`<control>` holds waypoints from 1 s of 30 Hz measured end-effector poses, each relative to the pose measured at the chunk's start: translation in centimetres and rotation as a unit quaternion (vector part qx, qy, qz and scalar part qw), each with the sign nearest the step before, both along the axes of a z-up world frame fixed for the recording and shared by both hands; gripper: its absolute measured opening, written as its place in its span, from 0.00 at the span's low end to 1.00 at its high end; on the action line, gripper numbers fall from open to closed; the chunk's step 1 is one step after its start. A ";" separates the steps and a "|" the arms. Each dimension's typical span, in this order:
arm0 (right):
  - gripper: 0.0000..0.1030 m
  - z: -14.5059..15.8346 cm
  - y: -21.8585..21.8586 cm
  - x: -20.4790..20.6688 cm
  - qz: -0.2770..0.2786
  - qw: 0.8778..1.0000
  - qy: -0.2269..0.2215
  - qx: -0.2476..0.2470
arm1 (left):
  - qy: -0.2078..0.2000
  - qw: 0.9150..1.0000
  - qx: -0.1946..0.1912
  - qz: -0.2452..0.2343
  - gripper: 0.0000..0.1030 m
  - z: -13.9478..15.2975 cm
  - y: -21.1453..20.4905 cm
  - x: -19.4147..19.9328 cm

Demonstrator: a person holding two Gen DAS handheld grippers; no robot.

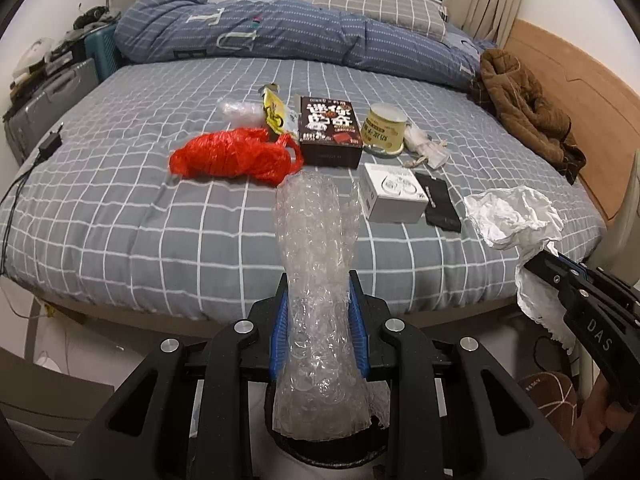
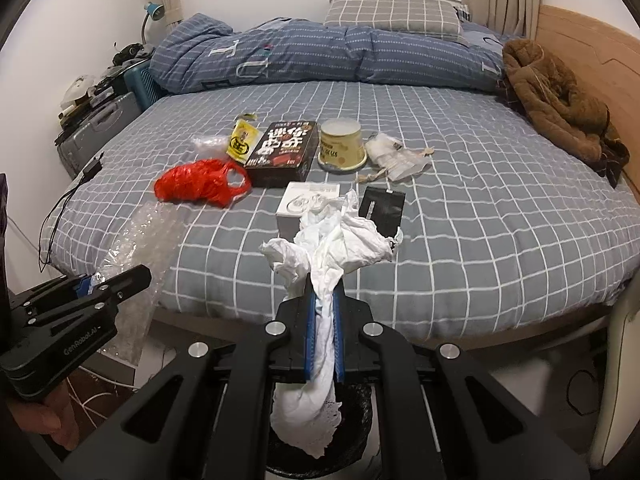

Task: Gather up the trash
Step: 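Carry the bubble wrap and white tissue in both tools down toward the black bin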

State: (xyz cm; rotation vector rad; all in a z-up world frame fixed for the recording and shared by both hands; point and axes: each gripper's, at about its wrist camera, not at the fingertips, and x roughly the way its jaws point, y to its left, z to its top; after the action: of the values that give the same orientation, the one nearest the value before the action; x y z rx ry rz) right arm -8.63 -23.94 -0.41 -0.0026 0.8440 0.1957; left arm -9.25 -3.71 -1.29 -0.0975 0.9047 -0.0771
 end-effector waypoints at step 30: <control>0.07 -9.9 2.6 -5.3 0.025 0.997 0.079 -0.001 | 0.081 0.997 -0.003 0.003 0.25 -10.3 0.5 -5.0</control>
State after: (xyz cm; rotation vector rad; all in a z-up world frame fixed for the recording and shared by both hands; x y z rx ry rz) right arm -13.91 -21.32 -10.27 -0.0109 1.0026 0.2449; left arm -14.24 -3.22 -11.62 -0.1139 1.0656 -0.0680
